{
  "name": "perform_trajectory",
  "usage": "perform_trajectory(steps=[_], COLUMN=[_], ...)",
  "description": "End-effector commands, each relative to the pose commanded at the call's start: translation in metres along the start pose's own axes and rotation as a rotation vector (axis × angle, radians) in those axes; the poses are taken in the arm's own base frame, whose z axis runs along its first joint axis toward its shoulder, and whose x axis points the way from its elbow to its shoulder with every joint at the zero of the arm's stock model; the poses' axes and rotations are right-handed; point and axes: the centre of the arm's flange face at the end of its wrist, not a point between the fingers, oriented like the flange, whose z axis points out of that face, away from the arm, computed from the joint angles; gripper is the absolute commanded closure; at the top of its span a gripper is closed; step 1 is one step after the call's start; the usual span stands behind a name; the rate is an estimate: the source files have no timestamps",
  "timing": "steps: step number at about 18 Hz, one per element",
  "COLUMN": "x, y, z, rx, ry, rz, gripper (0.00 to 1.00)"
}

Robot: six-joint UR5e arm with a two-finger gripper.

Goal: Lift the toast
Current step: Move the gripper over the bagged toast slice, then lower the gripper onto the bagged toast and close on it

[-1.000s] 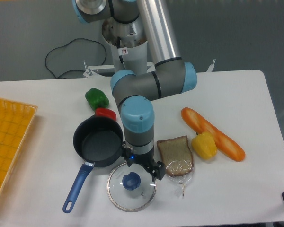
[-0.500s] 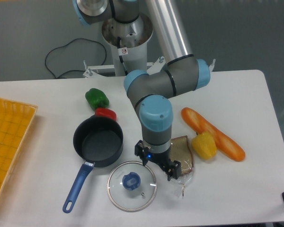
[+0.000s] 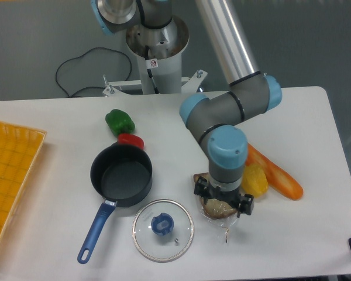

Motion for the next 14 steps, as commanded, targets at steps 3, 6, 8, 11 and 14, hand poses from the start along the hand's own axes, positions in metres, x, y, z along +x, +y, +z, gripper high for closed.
perform_trajectory(steps=[3, 6, 8, 11, 14], x=[-0.005, -0.009, -0.01, -0.011, -0.009], y=[-0.012, -0.021, -0.024, -0.027, -0.03], z=[-0.006, -0.006, 0.005, 0.019, 0.025], rx=[0.048, 0.082, 0.105, 0.112, 0.107], ry=[0.021, 0.037, 0.049, 0.051, 0.057], rz=[-0.069, -0.093, -0.091, -0.083, -0.082], gripper=[0.0, 0.0, 0.0, 0.0, 0.0])
